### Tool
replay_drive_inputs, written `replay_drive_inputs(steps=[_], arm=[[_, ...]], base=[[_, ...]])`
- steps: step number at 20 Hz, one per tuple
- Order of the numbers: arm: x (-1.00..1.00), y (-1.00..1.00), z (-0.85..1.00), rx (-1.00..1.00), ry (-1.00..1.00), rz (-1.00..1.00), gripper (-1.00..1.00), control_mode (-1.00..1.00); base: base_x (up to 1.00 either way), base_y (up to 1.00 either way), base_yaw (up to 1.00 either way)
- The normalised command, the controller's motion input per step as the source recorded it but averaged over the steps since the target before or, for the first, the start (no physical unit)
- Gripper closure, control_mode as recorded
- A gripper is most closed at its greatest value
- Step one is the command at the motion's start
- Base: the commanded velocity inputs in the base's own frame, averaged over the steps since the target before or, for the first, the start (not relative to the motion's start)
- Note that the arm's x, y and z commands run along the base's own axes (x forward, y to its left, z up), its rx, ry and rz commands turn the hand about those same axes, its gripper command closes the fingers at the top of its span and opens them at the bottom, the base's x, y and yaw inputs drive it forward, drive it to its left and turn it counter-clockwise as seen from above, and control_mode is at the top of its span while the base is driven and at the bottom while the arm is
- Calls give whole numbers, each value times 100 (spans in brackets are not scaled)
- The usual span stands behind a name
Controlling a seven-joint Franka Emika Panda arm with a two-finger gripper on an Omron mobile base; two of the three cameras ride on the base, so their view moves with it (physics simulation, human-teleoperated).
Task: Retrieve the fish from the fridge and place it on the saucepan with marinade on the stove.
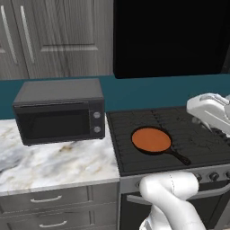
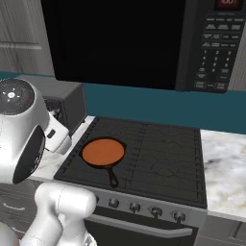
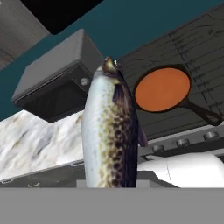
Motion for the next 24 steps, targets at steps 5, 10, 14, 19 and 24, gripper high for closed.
replay_drive_inputs(steps=[5, 10, 14, 19, 24], arm=[[3, 0, -10, 0, 10, 0, 100, -100], [0, 0, -4, 0, 7, 0, 100, -100], [0, 0, -36, -4, 0, 0, 100, -100], [0, 0, -50, -12, 0, 0, 100, -100], [10, 0, -8, -11, 9, 0, 100, -100]], base=[[0, 0, 0], [0, 0, 0], [0, 0, 0], [0, 0, 0], [0, 0, 0]])
